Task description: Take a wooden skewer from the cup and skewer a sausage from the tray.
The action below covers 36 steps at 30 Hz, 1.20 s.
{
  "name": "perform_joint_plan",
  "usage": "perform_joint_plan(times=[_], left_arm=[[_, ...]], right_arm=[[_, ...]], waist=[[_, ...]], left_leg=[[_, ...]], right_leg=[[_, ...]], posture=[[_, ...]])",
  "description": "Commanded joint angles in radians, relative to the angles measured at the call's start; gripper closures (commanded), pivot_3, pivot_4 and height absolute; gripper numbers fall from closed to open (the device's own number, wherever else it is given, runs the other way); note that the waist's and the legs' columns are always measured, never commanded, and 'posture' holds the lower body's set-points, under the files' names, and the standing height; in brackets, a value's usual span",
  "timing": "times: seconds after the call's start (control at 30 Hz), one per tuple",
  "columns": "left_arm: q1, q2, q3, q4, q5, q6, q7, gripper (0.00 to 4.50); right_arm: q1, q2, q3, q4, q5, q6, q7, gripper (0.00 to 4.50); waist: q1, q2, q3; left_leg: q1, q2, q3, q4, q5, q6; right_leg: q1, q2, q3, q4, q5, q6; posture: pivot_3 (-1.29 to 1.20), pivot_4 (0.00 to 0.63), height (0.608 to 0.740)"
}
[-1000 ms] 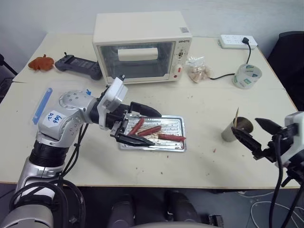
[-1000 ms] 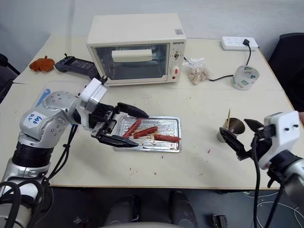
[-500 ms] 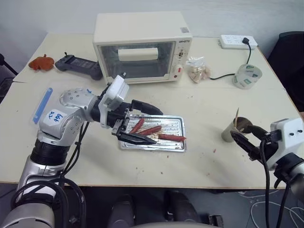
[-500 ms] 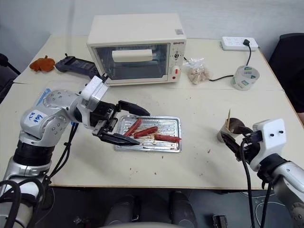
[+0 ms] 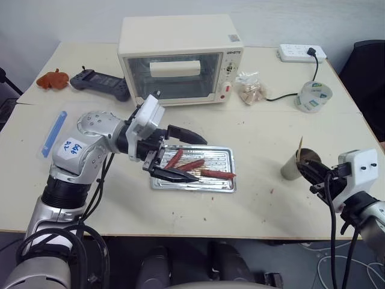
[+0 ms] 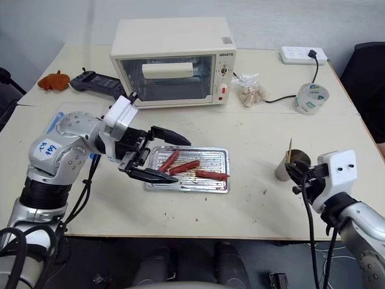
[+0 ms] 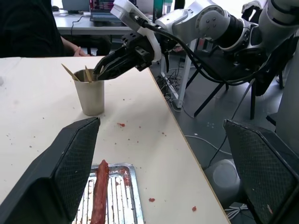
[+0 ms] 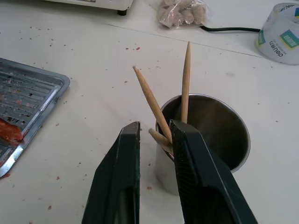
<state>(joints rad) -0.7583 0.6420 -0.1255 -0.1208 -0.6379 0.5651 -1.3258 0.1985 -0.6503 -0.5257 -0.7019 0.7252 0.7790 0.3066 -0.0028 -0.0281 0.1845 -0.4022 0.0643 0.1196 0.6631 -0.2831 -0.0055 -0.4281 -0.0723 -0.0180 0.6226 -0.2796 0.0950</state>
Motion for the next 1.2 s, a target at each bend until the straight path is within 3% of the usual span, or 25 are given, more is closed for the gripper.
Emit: perform_joint_plan(times=[0.03,0.1,0.27,0.4,0.57,0.8,1.03,1.1,1.2], left_arm=[[-0.023,-0.004,0.017,-0.001,0.005,-0.018,-0.009,0.00],[-0.027,-0.006,0.016,0.002,0.006,-0.020,-0.010,0.00],[-0.038,-0.017,0.016,0.009,0.010,-0.022,-0.010,0.00],[-0.042,-0.025,0.018,0.012,0.011,-0.023,-0.007,0.00],[-0.036,-0.043,0.017,0.014,0.017,-0.034,0.000,0.00],[-0.033,-0.069,0.013,0.018,0.026,-0.050,0.010,0.00],[-0.028,-0.095,0.023,0.031,0.029,-0.065,0.039,0.00],[-0.027,-0.119,0.038,0.036,0.026,-0.071,0.076,0.00],[-0.031,-0.163,0.066,0.043,0.018,-0.080,0.141,0.00]], right_arm=[[-0.013,0.007,-0.020,-0.007,-0.009,-0.025,-0.005,3.34],[-0.017,0.008,-0.021,-0.005,-0.009,-0.026,-0.005,3.34],[-0.032,0.009,-0.032,-0.010,-0.001,-0.027,-0.012,4.45],[-0.044,-0.022,-0.072,-0.035,0.027,-0.002,-0.016,4.45],[-0.095,-0.113,-0.204,-0.058,0.168,0.078,-0.019,4.45],[-0.127,-0.232,-0.288,-0.071,0.312,0.169,-0.032,4.45],[-0.245,-0.546,-0.518,0.105,0.632,0.344,0.012,4.45],[-0.291,-0.628,-0.534,0.187,0.728,0.380,0.012,4.45],[-0.337,-0.679,-0.480,0.289,0.997,0.335,-0.097,4.45]], waist=[[0.000,0.000,0.000],[0.000,0.000,0.000],[0.000,0.000,0.000],[0.000,0.000,0.000],[0.000,0.000,0.000],[0.001,0.000,0.000],[0.000,0.001,0.001],[0.001,0.001,0.001],[0.001,0.001,0.001]], left_leg=[[0.000,0.000,0.000,0.000,0.000,0.000],[0.000,0.000,0.000,0.000,0.000,0.000],[0.000,0.000,0.000,0.000,0.000,0.000],[0.000,0.000,0.000,0.000,0.000,0.000],[0.000,0.000,0.000,0.001,0.000,0.000],[0.000,0.000,0.000,0.001,0.000,0.000],[0.000,0.000,-0.002,0.001,0.000,0.000],[0.000,0.000,-0.002,0.001,0.000,0.000],[-0.001,0.000,-0.002,0.001,0.000,0.000]], right_leg=[[0.000,0.000,0.000,0.000,0.000,0.000],[0.000,0.000,0.000,0.000,0.000,0.000],[0.000,0.000,0.000,0.000,0.000,0.000],[0.000,0.000,0.000,0.000,0.000,0.000],[0.000,0.000,0.001,0.001,0.000,0.000],[0.000,0.000,0.000,0.001,0.000,0.000],[0.000,0.000,0.001,0.001,0.000,0.001],[0.001,0.000,0.000,0.000,0.000,0.000],[0.001,0.000,0.000,0.000,0.000,0.000]], posture=[[0.00,0.150,0.740],[0.00,0.150,0.740],[0.00,0.150,0.740],[0.00,0.150,0.740],[0.00,0.150,0.740],[0.00,0.150,0.740],[0.00,0.150,0.740],[0.00,0.150,0.740],[0.00,0.150,0.740]])
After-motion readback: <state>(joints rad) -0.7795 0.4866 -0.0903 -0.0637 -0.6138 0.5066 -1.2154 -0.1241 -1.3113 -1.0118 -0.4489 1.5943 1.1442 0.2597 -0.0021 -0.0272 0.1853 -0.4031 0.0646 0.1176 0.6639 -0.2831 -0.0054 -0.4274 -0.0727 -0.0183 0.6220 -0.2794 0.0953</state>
